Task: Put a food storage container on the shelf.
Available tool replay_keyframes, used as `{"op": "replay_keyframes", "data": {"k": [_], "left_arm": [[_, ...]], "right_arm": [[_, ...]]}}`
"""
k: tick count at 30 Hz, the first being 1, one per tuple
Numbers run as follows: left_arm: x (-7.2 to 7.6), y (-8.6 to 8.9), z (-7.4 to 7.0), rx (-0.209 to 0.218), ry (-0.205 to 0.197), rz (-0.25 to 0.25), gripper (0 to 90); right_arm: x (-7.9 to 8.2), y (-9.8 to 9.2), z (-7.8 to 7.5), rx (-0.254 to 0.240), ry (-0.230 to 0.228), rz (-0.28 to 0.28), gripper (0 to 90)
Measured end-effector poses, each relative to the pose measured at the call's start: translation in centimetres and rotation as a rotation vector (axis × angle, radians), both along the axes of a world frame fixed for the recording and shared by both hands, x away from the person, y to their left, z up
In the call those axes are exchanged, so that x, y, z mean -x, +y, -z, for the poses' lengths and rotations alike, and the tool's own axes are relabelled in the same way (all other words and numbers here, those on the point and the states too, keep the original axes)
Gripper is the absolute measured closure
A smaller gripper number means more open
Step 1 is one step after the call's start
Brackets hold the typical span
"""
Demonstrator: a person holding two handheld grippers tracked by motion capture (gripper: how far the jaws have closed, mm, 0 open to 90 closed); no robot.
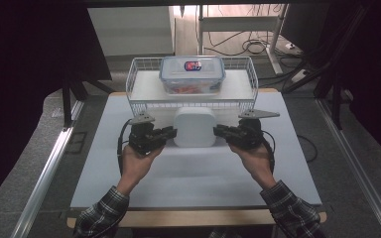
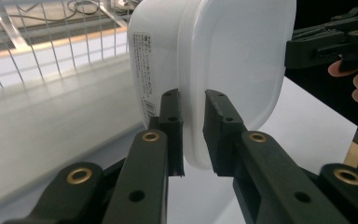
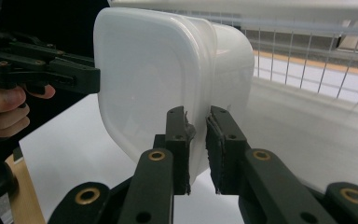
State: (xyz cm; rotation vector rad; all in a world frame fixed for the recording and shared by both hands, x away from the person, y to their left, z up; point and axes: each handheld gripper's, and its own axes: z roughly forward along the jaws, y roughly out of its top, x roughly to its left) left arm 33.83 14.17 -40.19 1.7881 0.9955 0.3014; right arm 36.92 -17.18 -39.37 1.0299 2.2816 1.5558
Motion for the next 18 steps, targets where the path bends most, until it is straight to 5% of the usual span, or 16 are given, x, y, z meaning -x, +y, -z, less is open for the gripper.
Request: {"op": "replay_keyframes", "data": {"k": [18], "left_arm": [[-1.7,0.9,-5.0,0.021,-0.064,-0.014,78.5]], "right_arm": [[-1.8,0.9,-5.4,-0.014,-0.078,-0.006,79.2]]}}
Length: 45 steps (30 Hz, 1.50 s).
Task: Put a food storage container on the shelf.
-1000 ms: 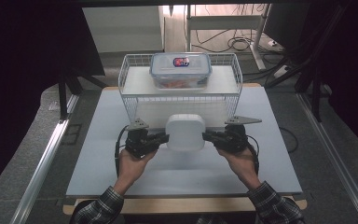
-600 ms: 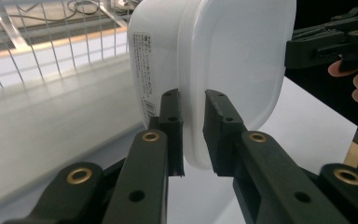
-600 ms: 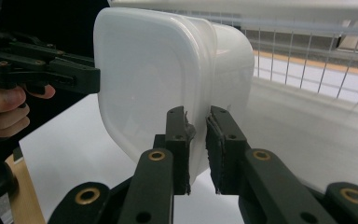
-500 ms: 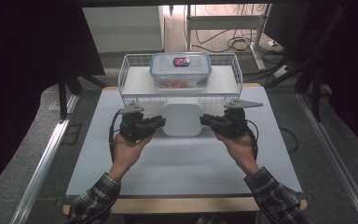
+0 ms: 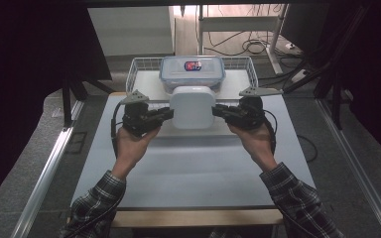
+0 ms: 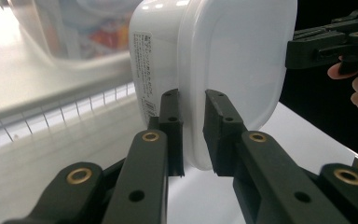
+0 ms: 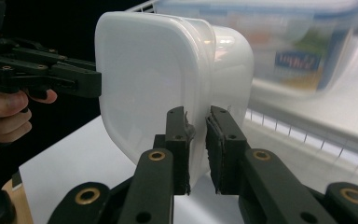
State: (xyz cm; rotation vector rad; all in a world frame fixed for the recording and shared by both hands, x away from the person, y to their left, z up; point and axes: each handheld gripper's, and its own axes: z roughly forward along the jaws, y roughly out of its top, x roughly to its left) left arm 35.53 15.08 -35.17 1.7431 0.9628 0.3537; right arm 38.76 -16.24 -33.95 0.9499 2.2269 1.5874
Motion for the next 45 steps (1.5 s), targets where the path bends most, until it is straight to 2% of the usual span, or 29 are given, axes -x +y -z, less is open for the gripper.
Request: {"op": "replay_keyframes", "data": {"k": [4,5,6,7,10,11,12,13,15,18,21,24,31,41,42,45], "left_arm": [[-0.5,0.1,-1.4,0.001,-0.013,0.0,78.5],[-0.6,0.1,-1.7,0.003,-0.016,0.0,78.5],[-0.8,0.1,-2.1,0.002,-0.018,0.001,78.4],[-0.9,0.1,-2.5,0.002,-0.023,0.001,78.4],[-1.3,0.1,-3.6,0.003,-0.035,0.001,78.4],[-1.4,0.1,-4.0,0.003,-0.038,0.0,78.4],[-1.5,0.1,-4.4,0.002,-0.042,0.0,78.4],[-1.7,0.2,-4.8,-0.001,-0.045,0.0,78.4],[-2.1,0.3,-5.8,-0.005,-0.051,-0.002,78.3],[-2.5,0.3,-6.5,-0.004,-0.052,-0.003,78.4],[-3.0,0.4,-7.3,0.002,-0.05,0.0,78.3],[-4.1,0.5,-8.3,0.013,-0.042,-0.001,78.3],[-5.6,0.4,-9.1,0.02,-0.035,-0.011,78.1],[-7.3,0.9,-9.0,0.061,-0.013,-0.006,74.8],[-7.4,0.9,-9.0,0.071,-0.009,-0.005,72.2],[-7.8,0.9,-8.9,0.074,-0.015,-0.007,70.4]], "right_arm": [[-0.7,0.0,-1.6,-0.017,-0.008,-0.001,79.2],[-0.7,0.0,-1.6,-0.017,-0.008,-0.001,79.2],[-0.9,0.0,-2.3,-0.026,-0.008,-0.002,79.2],[-0.9,0.0,-2.3,-0.026,-0.008,-0.002,79.2],[-1.4,0.0,-3.8,-0.03,-0.027,-0.001,79.2],[-1.4,0.0,-3.8,-0.03,-0.027,-0.001,79.2],[-1.6,0.0,-4.5,-0.033,-0.028,-0.001,79.2],[-1.6,0.0,-4.5,-0.033,-0.028,-0.001,79.2],[-2.1,0.1,-5.5,-0.039,-0.034,-0.002,79.2],[-2.4,0.1,-6.0,-0.045,-0.037,0.0,79.2],[-3.1,0.2,-7.2,-0.051,-0.039,0.001,79.2],[-3.8,0.3,-8.1,-0.052,-0.04,0.006,79.2],[-5.5,0.5,-9.5,-0.037,-0.027,0.023,78.7],[-6.7,0.9,-9.6,-0.046,-0.013,0.031,76.8],[-6.8,1.2,-9.7,-0.038,-0.02,0.035,73.6],[-6.9,1.4,-9.8,-0.024,-0.028,0.043,72.3]]}}
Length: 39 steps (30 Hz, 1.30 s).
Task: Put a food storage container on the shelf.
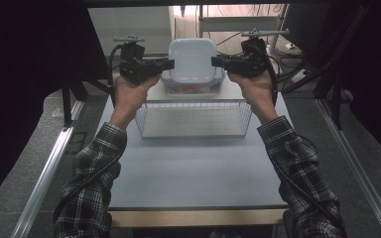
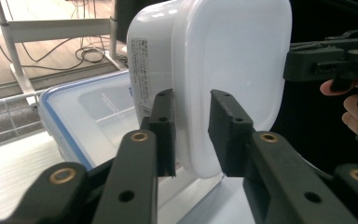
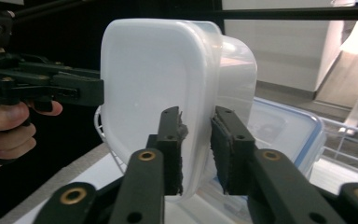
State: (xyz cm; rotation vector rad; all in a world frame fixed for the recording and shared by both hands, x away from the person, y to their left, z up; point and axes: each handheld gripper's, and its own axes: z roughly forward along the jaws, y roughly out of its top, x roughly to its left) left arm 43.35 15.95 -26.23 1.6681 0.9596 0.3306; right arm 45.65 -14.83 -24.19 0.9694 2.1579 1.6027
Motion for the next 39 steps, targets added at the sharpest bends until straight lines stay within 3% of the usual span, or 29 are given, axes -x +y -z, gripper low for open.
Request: {"op": "replay_keyframes", "data": {"k": [7,14,19,23,28,39], "left_arm": [[-0.8,-0.1,0.0,0.027,0.016,0.01,65.9],[-1.6,-0.3,0.5,0.003,0.016,-0.007,58.1],[-2.2,-0.3,0.5,0.014,0.017,-0.024,52.2],[-2.5,-0.6,0.3,-0.009,0.006,-0.043,48.9],[-3.1,-0.7,0.1,-0.014,-0.005,-0.067,43.2],[-4.3,-0.1,0.1,-0.021,-0.026,-0.087,33.6]], "right_arm": [[-0.8,0.3,0.0,0.016,0.005,0.018,69.0],[-1.7,0.6,0.4,0.017,0.021,0.008,64.5],[-2.5,0.6,0.5,-0.003,0.047,0.008,60.3],[-2.8,0.7,0.5,0.007,0.054,0.018,56.7],[-3.1,1.1,0.5,0.013,0.016,0.06,55.2],[-3.7,1.5,0.5,0.017,-0.018,0.1,52.5]]}}
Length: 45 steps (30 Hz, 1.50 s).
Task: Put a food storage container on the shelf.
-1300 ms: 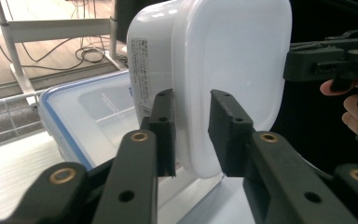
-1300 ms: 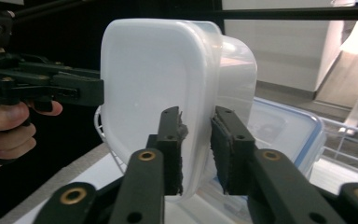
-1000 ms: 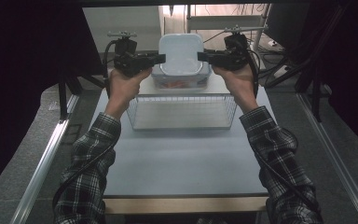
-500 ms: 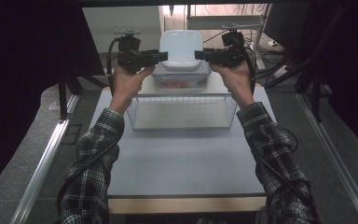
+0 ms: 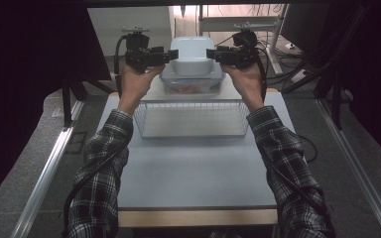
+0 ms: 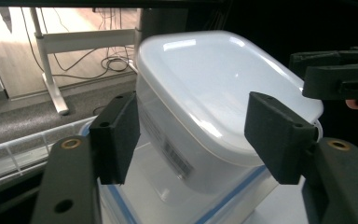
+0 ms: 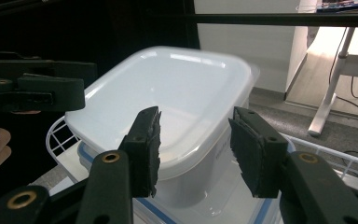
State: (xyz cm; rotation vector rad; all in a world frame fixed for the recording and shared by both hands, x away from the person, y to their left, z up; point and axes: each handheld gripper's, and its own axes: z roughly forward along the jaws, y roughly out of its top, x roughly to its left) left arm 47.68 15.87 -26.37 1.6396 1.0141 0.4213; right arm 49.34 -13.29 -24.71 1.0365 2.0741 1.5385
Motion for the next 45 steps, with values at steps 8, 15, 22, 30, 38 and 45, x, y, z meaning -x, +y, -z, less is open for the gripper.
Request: {"op": "replay_keyframes", "data": {"k": [8,15,22,30,38,45], "left_arm": [[0.3,0.4,-0.1,-0.022,-0.026,0.029,24.6],[1.3,0.7,0.1,-0.072,-0.034,0.126,18.0],[2.2,0.6,0.7,-0.106,-0.044,0.196,10.3],[3.3,0.4,2.0,-0.118,0.003,0.251,8.2],[4.8,0.1,3.2,-0.132,-0.012,0.288,4.3],[6.1,0.4,4.1,-0.149,-0.033,0.327,2.7]], "right_arm": [[0.0,0.0,-0.1,0.014,-0.018,0.002,46.2],[0.5,-0.4,0.0,0.007,-0.009,-0.054,33.2],[1.4,-0.7,0.9,0.017,0.006,-0.11,22.0],[2.5,-1.2,2.1,0.023,0.008,-0.14,16.3],[3.8,-2.0,3.3,0.046,-0.004,-0.156,12.7],[5.1,-2.5,4.3,0.063,-0.008,-0.179,11.0]]}}
